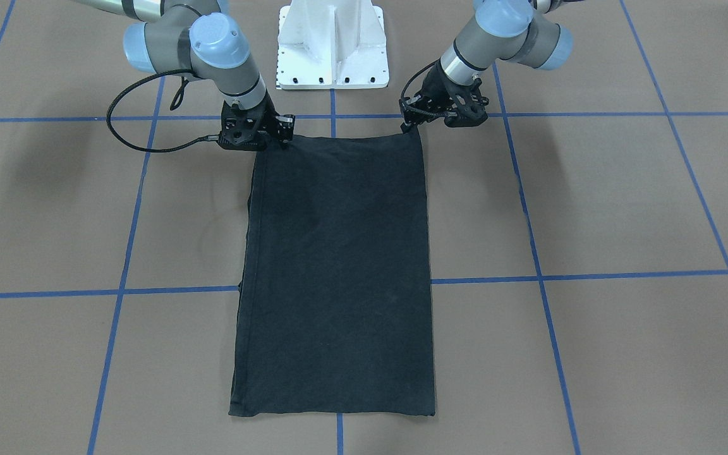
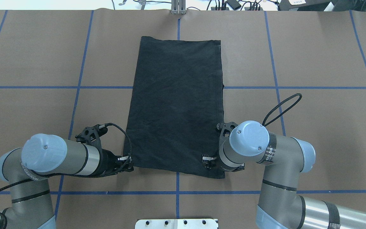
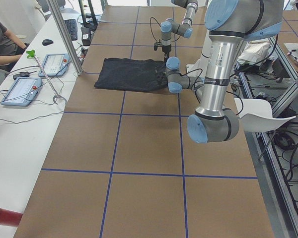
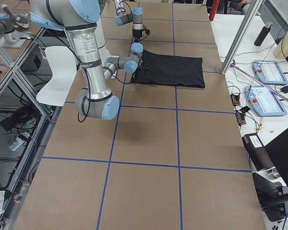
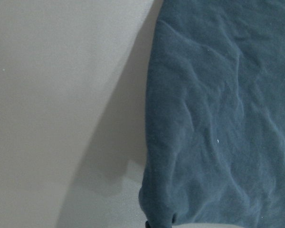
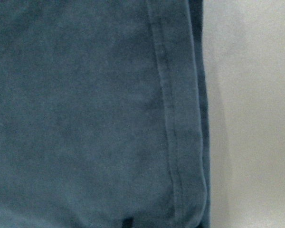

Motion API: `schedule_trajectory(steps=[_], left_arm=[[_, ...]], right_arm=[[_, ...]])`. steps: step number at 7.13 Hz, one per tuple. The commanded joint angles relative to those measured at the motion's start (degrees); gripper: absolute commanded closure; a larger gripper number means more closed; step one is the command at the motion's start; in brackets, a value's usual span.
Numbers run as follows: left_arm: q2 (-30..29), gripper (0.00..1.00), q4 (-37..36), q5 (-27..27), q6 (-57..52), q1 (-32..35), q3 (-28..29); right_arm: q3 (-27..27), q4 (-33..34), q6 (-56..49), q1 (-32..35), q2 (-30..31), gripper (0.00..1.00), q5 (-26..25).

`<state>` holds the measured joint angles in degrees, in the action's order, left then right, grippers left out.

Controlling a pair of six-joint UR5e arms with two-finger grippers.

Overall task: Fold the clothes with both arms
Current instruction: 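Grasp the shirt's near edge corners with both grippers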

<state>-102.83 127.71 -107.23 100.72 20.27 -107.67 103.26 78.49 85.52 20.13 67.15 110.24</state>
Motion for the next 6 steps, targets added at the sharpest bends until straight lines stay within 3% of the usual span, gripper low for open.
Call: schedule_trajectory(steps=[1, 3, 4, 6], left_arm=[[0.0, 1.00, 0.0, 0.0, 0.0, 0.1, 0.0], [0.0, 1.00, 0.0, 0.0, 0.0, 0.1, 0.0], [0.0, 1.00, 0.0, 0.0, 0.0, 0.2, 0.0], [0.0, 1.00, 0.0, 0.0, 0.0, 0.3, -0.1]], right_arm=[[-0.1, 0.0, -0.2, 0.0, 0.1, 0.71, 0.2], [-0.1, 0.0, -0.2, 0.0, 0.0, 0.81, 0.1], [-0.1, -0.1, -0.2, 0.0, 0.0, 0.97, -0.1], [0.4, -0.7, 0.1, 0.3, 0.0, 1.00, 0.0]])
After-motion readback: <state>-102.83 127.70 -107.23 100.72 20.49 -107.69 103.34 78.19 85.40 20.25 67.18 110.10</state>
